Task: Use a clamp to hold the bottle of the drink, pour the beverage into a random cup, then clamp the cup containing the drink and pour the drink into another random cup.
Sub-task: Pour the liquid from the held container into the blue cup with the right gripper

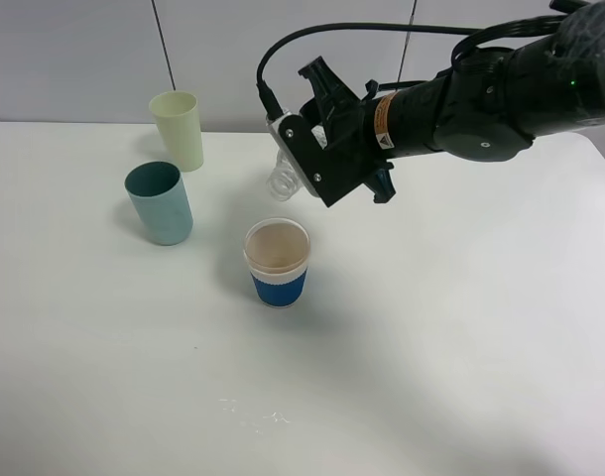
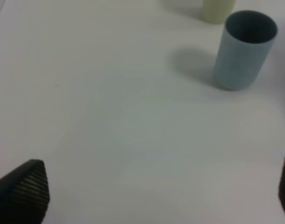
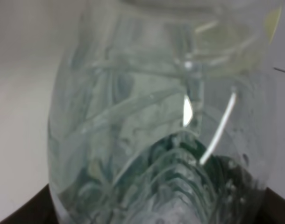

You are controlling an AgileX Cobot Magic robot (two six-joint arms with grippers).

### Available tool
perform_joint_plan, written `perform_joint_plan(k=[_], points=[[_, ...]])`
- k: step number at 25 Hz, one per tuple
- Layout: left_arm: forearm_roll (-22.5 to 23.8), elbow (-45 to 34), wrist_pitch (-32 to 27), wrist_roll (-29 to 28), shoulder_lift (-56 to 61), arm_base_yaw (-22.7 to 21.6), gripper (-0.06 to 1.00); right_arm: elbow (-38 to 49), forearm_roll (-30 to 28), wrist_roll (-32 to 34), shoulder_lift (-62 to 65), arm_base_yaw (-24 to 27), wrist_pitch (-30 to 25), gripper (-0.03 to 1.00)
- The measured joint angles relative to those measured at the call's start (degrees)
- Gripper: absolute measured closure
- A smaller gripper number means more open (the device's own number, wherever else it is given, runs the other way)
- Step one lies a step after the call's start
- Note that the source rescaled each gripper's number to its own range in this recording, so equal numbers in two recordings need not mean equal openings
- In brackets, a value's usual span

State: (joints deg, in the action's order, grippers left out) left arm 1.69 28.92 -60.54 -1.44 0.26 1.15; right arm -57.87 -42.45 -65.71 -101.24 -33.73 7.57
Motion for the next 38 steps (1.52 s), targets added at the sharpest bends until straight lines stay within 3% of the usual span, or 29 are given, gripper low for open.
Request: perform_joint_plan(k=[32, 38], points=[[0.0, 0.0, 0.0, 0.0, 0.0, 0.0, -0.06, 0.0, -1.4, -4.4, 0.0, -0.8, -0.3, 0.95], [0.0, 0.0, 0.0, 0.0, 0.0, 0.0, -0.06, 0.0, -1.6, -7.7, 0.0, -0.8, -0.3, 0.95]])
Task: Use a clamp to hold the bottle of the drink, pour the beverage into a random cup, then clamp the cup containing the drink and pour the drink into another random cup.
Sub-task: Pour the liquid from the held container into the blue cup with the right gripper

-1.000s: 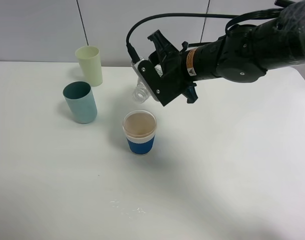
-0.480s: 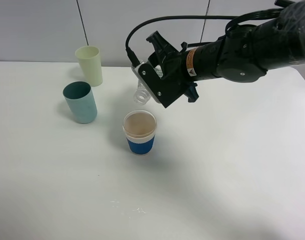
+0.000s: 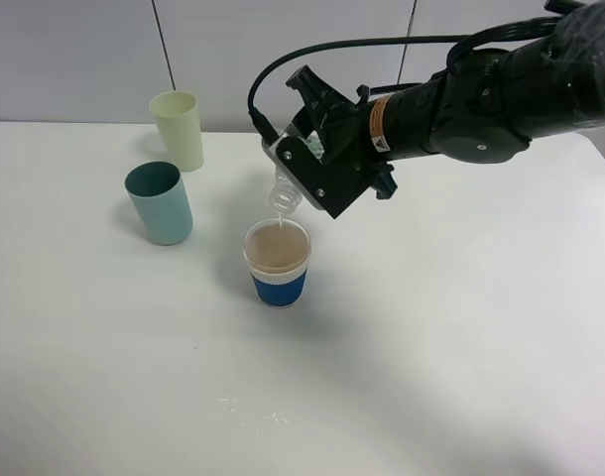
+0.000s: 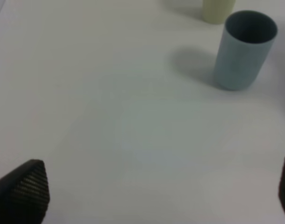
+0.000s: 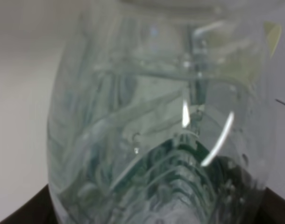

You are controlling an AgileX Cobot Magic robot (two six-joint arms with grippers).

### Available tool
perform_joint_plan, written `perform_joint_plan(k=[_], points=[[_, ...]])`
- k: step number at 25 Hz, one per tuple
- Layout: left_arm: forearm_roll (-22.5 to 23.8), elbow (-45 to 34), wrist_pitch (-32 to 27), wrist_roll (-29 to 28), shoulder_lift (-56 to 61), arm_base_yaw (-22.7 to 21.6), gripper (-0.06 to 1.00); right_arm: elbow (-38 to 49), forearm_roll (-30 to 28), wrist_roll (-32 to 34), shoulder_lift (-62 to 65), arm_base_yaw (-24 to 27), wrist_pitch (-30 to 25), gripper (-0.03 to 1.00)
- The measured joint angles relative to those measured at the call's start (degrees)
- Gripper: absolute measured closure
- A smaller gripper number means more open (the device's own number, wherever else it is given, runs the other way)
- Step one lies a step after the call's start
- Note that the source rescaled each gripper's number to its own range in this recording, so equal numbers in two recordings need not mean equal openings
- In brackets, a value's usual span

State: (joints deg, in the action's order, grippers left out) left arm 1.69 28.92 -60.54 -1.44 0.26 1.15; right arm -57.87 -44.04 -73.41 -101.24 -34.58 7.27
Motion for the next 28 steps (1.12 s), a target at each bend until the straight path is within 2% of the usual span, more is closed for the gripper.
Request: perform_joint_plan(k=[10, 28], points=[[0.0, 0.0, 0.0, 0.0, 0.0, 0.0, -0.06, 0.0, 0.0, -2.7, 0.0, 0.0, 3.2, 0.95], [0.0, 0.0, 0.0, 0.0, 0.0, 0.0, -0.06, 0.0, 0.7, -2.7, 0.0, 0.0, 3.4, 0.95]])
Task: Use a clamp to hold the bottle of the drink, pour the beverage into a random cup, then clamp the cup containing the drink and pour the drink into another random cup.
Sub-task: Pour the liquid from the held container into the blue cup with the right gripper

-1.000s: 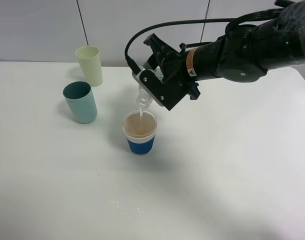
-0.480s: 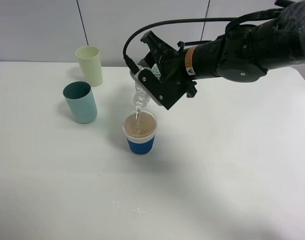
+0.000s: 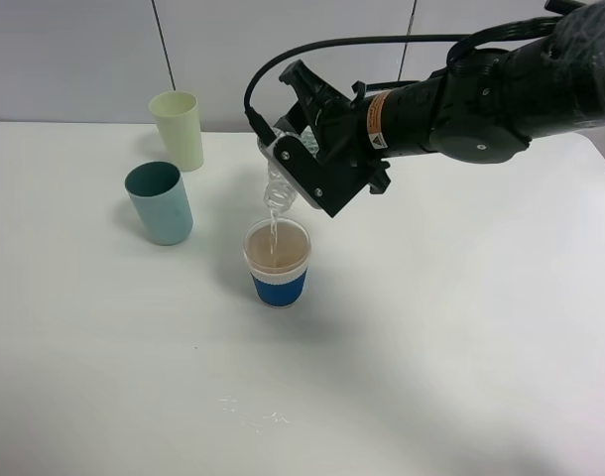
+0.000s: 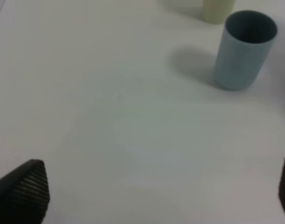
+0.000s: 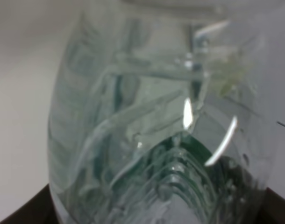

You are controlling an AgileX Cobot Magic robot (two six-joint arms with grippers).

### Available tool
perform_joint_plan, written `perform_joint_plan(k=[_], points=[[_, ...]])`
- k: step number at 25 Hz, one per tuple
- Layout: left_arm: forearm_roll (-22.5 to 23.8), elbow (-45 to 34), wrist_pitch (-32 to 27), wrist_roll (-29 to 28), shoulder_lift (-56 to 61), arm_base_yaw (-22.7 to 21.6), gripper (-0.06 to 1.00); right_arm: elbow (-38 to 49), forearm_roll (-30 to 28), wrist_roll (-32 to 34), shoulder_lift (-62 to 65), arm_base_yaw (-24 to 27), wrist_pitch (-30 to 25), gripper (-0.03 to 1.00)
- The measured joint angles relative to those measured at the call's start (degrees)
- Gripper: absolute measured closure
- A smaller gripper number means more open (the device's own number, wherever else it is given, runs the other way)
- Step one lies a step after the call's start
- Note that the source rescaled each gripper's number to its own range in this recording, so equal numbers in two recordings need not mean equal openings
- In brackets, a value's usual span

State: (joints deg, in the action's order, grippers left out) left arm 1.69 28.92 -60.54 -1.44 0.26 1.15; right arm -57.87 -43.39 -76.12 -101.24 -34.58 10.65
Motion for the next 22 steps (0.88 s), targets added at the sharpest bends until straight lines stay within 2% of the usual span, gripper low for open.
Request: perform_joint_plan(k=[6, 11, 22], points=[[0.0, 0.0, 0.0, 0.0, 0.0, 0.0, -0.06, 0.0, 0.9, -0.1, 0.0, 0.0, 0.0, 0.95], [0.0, 0.0, 0.0, 0.0, 0.0, 0.0, -0.06, 0.0, 3.2, -3.0, 0.0, 0.0, 0.0, 0.95], [0.0, 0.0, 0.0, 0.0, 0.0, 0.0, -0.06, 0.0, 3.5, -6.3, 0.0, 0.2, 1.2, 0.95]])
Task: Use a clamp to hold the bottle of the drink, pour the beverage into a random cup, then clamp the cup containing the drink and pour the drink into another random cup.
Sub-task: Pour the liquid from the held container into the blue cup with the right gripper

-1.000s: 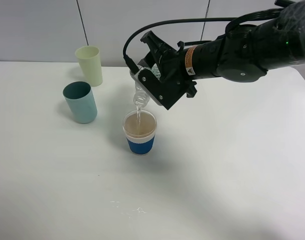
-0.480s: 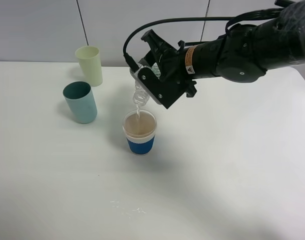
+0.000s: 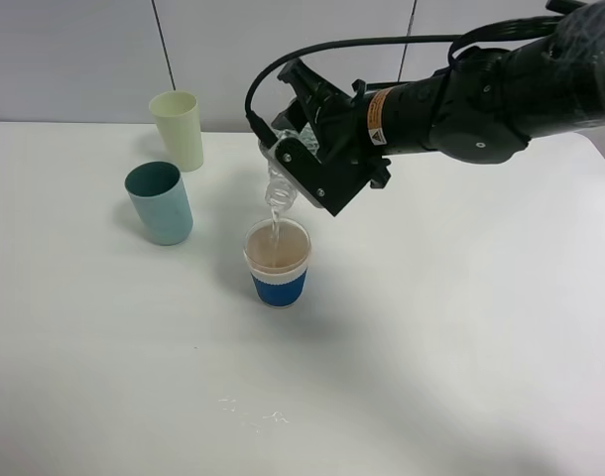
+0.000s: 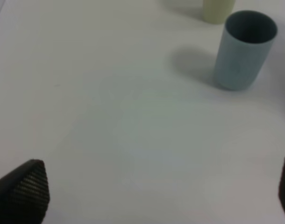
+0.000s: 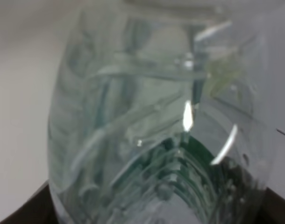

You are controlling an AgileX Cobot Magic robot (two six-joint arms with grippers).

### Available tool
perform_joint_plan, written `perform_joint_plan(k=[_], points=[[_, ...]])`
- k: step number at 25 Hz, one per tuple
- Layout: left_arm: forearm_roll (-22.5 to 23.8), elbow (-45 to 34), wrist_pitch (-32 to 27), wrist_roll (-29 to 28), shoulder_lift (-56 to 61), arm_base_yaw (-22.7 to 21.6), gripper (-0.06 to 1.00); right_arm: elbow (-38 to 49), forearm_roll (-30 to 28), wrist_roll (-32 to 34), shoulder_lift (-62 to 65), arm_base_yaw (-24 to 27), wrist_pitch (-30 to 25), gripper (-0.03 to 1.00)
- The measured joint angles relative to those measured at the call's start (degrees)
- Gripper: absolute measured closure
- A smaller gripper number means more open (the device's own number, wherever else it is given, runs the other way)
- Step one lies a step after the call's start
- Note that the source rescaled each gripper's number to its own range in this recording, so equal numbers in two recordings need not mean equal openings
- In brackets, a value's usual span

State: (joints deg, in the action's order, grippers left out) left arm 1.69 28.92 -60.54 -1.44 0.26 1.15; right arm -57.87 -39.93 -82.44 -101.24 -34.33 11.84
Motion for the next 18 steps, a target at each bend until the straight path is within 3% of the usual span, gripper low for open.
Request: perform_joint_plan(k=[18], points=[[0.0, 0.0, 0.0, 0.0, 0.0, 0.0, -0.06, 0.0, 0.0, -1.4, 0.0, 1.4, 1.9, 0.95]])
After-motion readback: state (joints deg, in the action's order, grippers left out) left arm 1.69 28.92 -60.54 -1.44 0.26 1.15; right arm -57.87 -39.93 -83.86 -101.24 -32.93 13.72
